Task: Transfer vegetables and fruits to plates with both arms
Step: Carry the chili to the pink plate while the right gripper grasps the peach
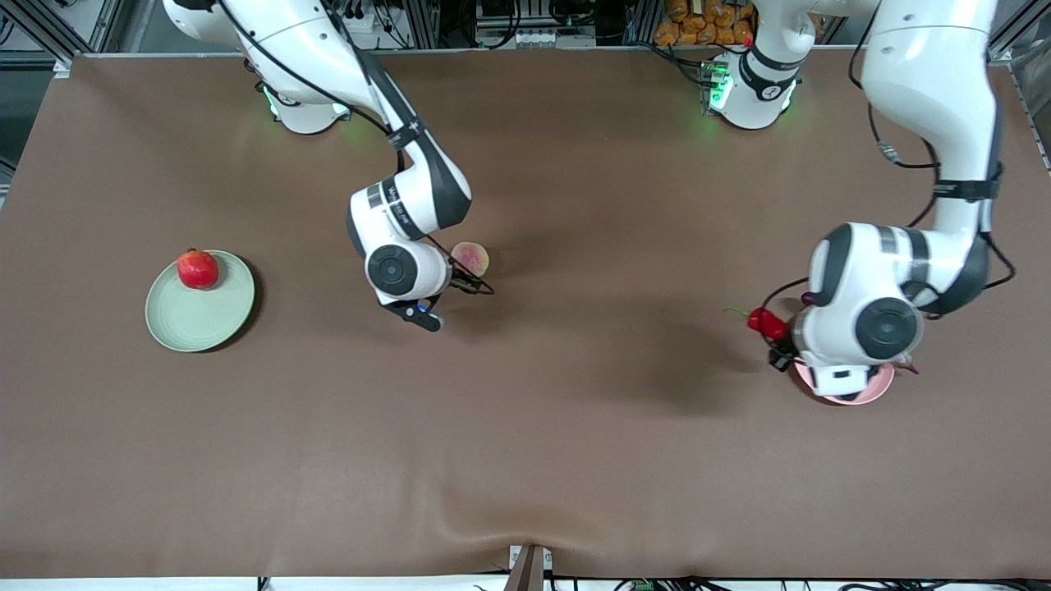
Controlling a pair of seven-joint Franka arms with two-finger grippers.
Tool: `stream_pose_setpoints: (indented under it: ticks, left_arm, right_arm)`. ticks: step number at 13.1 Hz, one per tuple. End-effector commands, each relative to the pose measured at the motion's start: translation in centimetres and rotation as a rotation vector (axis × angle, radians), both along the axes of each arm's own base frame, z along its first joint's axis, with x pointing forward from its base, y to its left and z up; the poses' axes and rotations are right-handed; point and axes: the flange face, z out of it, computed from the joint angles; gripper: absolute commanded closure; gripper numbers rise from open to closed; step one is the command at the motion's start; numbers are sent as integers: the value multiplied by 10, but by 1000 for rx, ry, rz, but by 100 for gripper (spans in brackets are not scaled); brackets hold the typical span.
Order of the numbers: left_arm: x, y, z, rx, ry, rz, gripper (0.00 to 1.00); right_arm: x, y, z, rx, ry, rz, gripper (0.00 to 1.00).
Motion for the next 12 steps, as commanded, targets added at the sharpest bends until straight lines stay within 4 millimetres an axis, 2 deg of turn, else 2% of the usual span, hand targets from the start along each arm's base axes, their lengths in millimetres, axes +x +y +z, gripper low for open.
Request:
stream_pose_setpoints:
  ticks: [1,2,4,5,6,7,8,9,10,12]
  left_arm:
    - [-1,37,-1,-43,10,-74,100]
    - [2,45,-8,-46,2,-75,100]
    - [7,43,-32,-21,-19,-85,100]
    - [10,47,-43,1,-25,-87,100]
    - [11,52,-50,14,-26,-84,100]
    - [12,64,-55,35,-26,-89,100]
    - [12,77,-60,59,-25,-93,100]
    - [12,84,-64,70,-25,-95,100]
    - [12,90,-70,73,-21,-93,100]
    - [13,92,-74,75,-27,-92,100]
  right_arm:
    - [-10,14,-5,-2,-2,-23,0]
    - [-14,17,-6,-9,1,-28,0]
    - [-31,29,-18,-33,13,-28,0]
    - [-35,29,-23,-35,0,-30,0]
    - [-38,26,-29,-41,-3,-33,0]
    - [-45,31,-31,-42,-2,-21,0]
    - [-47,33,-30,-44,-3,-17,30]
    - [-47,34,-28,-44,-4,-13,90]
    - [-43,31,-26,-44,-6,-13,100]
    - [-24,13,-19,-44,-11,-34,100]
